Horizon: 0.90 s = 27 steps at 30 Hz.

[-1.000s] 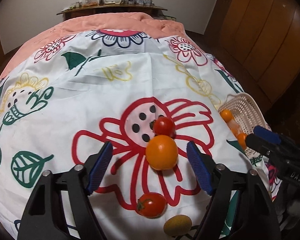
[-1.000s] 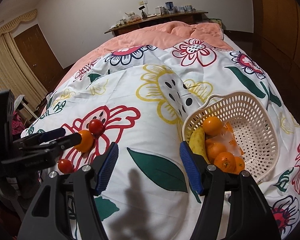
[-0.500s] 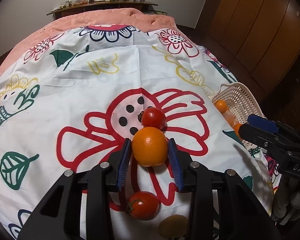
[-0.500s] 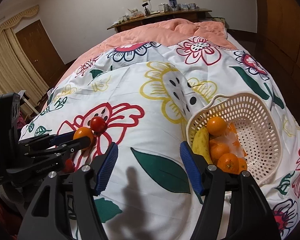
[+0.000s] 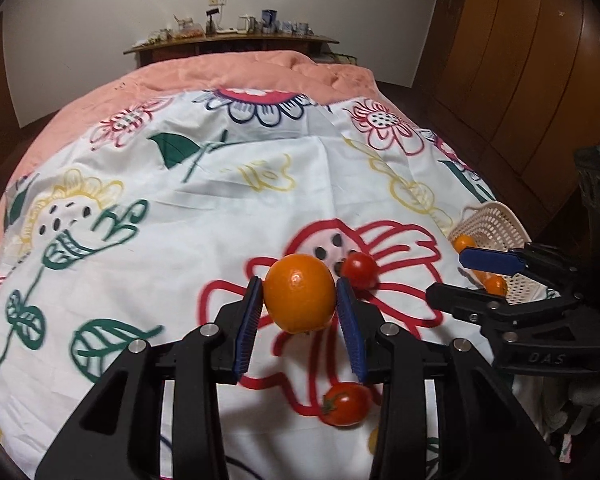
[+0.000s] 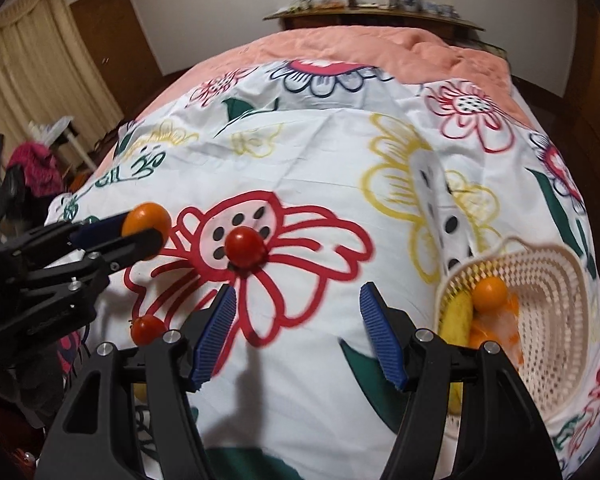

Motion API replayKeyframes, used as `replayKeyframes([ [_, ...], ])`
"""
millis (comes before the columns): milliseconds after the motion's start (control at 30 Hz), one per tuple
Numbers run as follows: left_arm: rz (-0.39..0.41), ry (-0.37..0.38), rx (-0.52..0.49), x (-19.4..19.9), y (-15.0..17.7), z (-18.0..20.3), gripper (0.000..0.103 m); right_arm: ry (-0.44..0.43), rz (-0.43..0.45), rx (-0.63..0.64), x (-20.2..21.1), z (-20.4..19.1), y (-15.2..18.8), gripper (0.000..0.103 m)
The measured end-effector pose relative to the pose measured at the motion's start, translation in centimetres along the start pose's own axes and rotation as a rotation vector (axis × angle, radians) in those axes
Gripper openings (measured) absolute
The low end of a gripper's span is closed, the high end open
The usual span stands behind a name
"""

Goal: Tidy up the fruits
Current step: 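Grasp a red tomato with the right gripper while the left gripper holds the orange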

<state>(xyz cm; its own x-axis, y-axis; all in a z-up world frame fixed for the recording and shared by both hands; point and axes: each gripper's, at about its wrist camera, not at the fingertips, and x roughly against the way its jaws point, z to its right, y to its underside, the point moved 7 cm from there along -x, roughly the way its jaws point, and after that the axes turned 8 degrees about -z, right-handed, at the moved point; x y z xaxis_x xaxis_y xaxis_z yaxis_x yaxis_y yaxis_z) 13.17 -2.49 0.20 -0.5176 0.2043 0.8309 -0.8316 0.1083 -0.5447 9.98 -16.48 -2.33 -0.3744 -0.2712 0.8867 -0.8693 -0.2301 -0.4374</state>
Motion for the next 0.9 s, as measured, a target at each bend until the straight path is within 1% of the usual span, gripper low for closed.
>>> replayKeyframes([
  [100,0.01,-0.02,0.005,0.2,0.0,-0.9,0.039,0.009,-0.011,0.054,-0.5,-1.4,-0.7,0.064],
  [267,0.019,-0.018,0.028,0.3,0.1,-2.2,0.039,0.019,-0.057,0.151,-2.3,-3.8,-1.8,0.063],
  [333,0.02,-0.019,0.036,0.2,0.2,-2.8,0.039,0.018,-0.071,0.169,-2.8,-4.4,-2.2,0.057],
  [400,0.018,-0.018,0.043,0.0,0.2,-3.1,0.039,0.02,-0.084,0.177,-3.3,-4.8,-2.6,0.054],
  [433,0.016,-0.016,0.046,-0.1,0.3,-3.3,0.039,0.021,-0.093,0.18,-3.6,-4.9,-2.8,0.051],
  [567,0.009,-0.008,0.058,-0.6,0.5,-3.9,0.039,0.023,-0.124,0.187,-4.7,-5.2,-3.3,0.048],
  [633,0.005,-0.005,0.062,-0.9,0.5,-4.0,0.039,0.022,-0.141,0.182,-5.3,-5.2,-3.4,0.042],
  [700,0.001,-0.001,0.063,-1.1,0.5,-4.0,0.039,0.022,-0.152,0.18,-5.6,-5.1,-3.5,0.038],
  [767,-0.002,-0.001,0.064,-1.3,0.5,-4.0,0.039,0.025,-0.151,0.181,-5.6,-5.1,-3.5,0.036],
  [833,-0.007,-0.003,0.064,-1.4,0.5,-4.0,0.039,0.025,-0.145,0.176,-5.5,-5.0,-3.6,0.031],
  [900,-0.009,-0.004,0.062,-1.5,0.5,-3.9,0.039,0.02,-0.139,0.164,-5.3,-4.8,-3.6,0.03],
])
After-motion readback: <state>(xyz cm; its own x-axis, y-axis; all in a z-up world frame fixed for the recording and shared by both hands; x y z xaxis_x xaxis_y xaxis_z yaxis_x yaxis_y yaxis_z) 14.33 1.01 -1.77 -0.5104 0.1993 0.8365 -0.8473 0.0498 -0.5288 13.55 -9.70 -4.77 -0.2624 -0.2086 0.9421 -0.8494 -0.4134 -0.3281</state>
